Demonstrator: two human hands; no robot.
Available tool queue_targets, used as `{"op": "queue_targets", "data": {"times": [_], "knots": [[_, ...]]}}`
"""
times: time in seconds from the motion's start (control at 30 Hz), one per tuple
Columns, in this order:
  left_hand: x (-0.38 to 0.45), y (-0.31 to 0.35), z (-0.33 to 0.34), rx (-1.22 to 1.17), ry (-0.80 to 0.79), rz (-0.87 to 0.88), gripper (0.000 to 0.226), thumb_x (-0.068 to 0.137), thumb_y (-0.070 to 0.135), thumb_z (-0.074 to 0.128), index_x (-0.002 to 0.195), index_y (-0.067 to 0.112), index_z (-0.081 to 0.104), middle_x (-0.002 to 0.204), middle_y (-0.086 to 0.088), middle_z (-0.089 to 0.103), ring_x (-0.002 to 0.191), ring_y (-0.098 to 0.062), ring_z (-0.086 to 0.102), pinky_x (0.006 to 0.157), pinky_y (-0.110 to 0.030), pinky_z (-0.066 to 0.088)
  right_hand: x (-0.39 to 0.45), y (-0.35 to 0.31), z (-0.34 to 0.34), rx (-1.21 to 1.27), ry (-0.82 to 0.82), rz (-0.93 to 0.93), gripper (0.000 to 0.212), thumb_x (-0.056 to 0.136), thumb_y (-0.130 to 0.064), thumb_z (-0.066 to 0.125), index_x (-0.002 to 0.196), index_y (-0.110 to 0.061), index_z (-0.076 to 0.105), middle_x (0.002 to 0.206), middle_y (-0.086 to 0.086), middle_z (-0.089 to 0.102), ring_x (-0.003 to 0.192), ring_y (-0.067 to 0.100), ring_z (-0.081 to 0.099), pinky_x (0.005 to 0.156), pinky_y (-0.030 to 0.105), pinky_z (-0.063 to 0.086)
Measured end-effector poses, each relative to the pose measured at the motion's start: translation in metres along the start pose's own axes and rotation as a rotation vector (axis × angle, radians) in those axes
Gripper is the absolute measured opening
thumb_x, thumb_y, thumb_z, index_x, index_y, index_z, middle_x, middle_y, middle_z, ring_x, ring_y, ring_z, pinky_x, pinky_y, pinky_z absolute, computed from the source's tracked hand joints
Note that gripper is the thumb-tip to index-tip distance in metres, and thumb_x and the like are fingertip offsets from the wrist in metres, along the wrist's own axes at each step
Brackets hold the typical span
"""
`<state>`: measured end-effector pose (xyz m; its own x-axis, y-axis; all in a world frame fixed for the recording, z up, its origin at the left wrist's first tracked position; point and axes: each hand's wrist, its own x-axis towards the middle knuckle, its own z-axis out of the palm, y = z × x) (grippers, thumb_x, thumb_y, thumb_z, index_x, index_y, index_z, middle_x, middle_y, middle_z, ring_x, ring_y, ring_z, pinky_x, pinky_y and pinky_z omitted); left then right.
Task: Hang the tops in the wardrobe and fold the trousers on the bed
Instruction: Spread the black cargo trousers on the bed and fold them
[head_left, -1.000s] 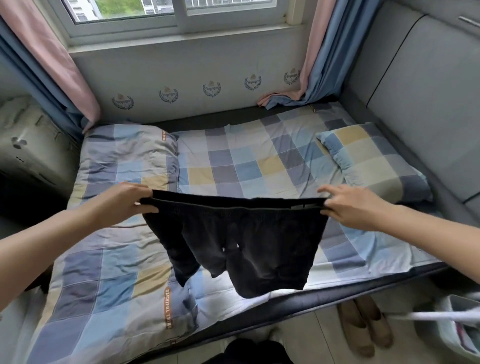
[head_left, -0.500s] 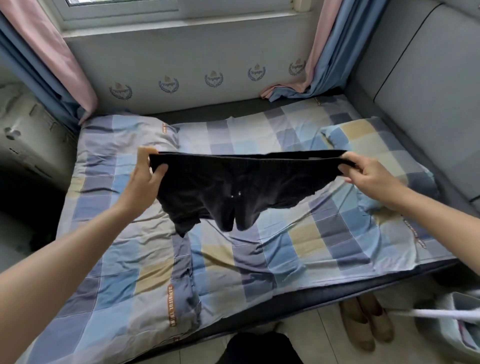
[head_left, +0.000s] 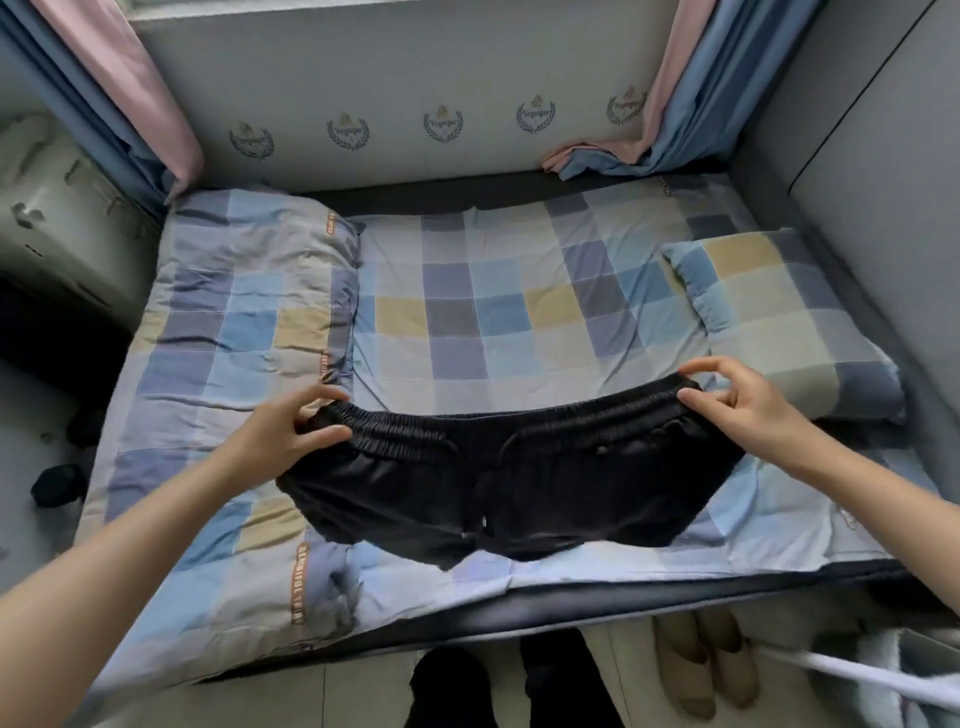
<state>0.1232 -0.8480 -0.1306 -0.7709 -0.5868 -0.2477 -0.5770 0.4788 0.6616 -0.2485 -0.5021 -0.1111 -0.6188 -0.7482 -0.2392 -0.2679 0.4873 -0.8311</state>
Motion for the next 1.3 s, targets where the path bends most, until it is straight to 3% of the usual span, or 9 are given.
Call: {"op": "queue_targets", "data": {"times": [0.17, 0.27, 0.37, 0.47, 0.67, 0.87, 1.07, 1.17, 1.3], "knots": [[0.029, 0.011, 0.02, -0.078, 0.049, -0.139, 0.061, 0.072, 0.027, 0.085, 0.127, 0.033, 0.061, 0.113, 0.005, 0.069, 0.105, -0.013, 0.063, 0.09, -0.033, 0.051, 0.041, 0.021, -0.023, 0.012, -0.049, -0.011, 0.018, 0.092, -0.02, 0.061, 0.109, -0.025, 0.064, 0.046, -0.001, 0.041, 0.043, 0.006, 0.038, 0.042, 0.015, 0.031], [0.069, -0.003, 0.053, -0.171, 0.199, -0.214, 0.042, 0.076, 0.015, 0.082, 0.115, 0.015, 0.069, 0.103, -0.006, 0.073, 0.091, -0.005, 0.066, 0.082, -0.021, 0.053, 0.088, 0.054, -0.012, -0.044, -0.025, 0.001, 0.016, 0.093, -0.019, 0.06, 0.109, -0.022, 0.061, 0.065, 0.009, 0.056, 0.064, 0.017, 0.052, 0.064, 0.03, 0.043], [0.111, -0.041, 0.108, -0.207, 0.266, -0.289, 0.02, 0.079, -0.001, 0.076, 0.097, 0.004, 0.068, 0.1, -0.017, 0.072, 0.074, 0.008, 0.066, 0.074, -0.012, 0.053, 0.133, 0.106, 0.019, -0.215, 0.022, -0.04, 0.004, 0.094, -0.017, 0.058, 0.093, -0.013, 0.061, 0.066, -0.003, 0.059, 0.064, 0.017, 0.054, 0.064, 0.022, 0.04], [0.16, -0.105, 0.189, -0.065, 0.255, -0.365, 0.016, 0.088, 0.009, 0.069, 0.093, 0.003, 0.055, 0.089, -0.019, 0.067, 0.087, -0.034, 0.066, 0.077, -0.043, 0.05, 0.184, 0.185, 0.071, -0.259, 0.038, -0.027, 0.01, 0.097, -0.018, 0.052, 0.091, -0.01, 0.055, 0.069, 0.005, 0.061, 0.067, 0.027, 0.057, 0.067, 0.041, 0.042], [0.206, -0.204, 0.318, 0.179, 0.188, -0.383, 0.028, 0.099, 0.033, 0.049, 0.086, 0.03, 0.024, 0.063, -0.002, 0.047, 0.072, -0.049, 0.058, 0.056, -0.042, 0.033, 0.238, 0.316, 0.169, -0.246, 0.087, 0.076, 0.014, 0.1, -0.012, 0.04, 0.107, -0.012, 0.053, 0.084, 0.012, 0.062, 0.081, 0.032, 0.057, 0.072, 0.043, 0.041], [0.254, -0.23, 0.307, 0.254, 0.214, -0.217, 0.022, 0.097, 0.034, 0.051, 0.094, 0.028, 0.03, 0.092, -0.021, 0.064, 0.082, -0.051, 0.06, 0.06, -0.042, 0.034, 0.28, 0.336, 0.192, -0.197, 0.273, 0.069, 0.024, 0.102, -0.012, 0.034, 0.121, -0.015, 0.05, 0.092, 0.009, 0.058, 0.083, 0.026, 0.052, 0.067, 0.027, 0.028], [0.36, -0.219, 0.239, 0.357, 0.375, 0.002, 0.024, 0.095, 0.025, 0.059, 0.107, 0.006, 0.05, 0.102, -0.029, 0.056, 0.091, -0.049, 0.057, 0.072, -0.052, 0.043, 0.398, 0.284, 0.168, -0.322, 0.368, -0.102, 0.032, 0.102, -0.013, 0.035, 0.131, -0.007, 0.047, 0.114, 0.022, 0.06, 0.103, 0.037, 0.055, 0.075, 0.033, 0.032], [0.414, -0.229, 0.231, 0.308, 0.437, -0.137, 0.047, 0.097, 0.035, 0.055, 0.134, 0.009, 0.043, 0.127, -0.03, 0.042, 0.111, -0.046, 0.047, 0.098, -0.05, 0.037, 0.469, 0.274, 0.168, -0.381, 0.403, 0.067, 0.046, 0.102, -0.021, 0.034, 0.146, -0.01, 0.03, 0.137, 0.02, 0.049, 0.124, 0.036, 0.046, 0.092, 0.033, 0.033], [0.414, -0.262, 0.271, 0.188, 0.243, -0.577, 0.075, 0.095, 0.034, 0.057, 0.152, 0.004, 0.018, 0.149, -0.033, 0.023, 0.137, -0.046, 0.025, 0.114, -0.044, 0.021, 0.479, 0.296, 0.213, -0.51, 0.263, 0.303, 0.048, 0.098, -0.013, 0.038, 0.144, -0.001, 0.028, 0.142, 0.023, 0.04, 0.128, 0.038, 0.042, 0.1, 0.037, 0.034]]}}
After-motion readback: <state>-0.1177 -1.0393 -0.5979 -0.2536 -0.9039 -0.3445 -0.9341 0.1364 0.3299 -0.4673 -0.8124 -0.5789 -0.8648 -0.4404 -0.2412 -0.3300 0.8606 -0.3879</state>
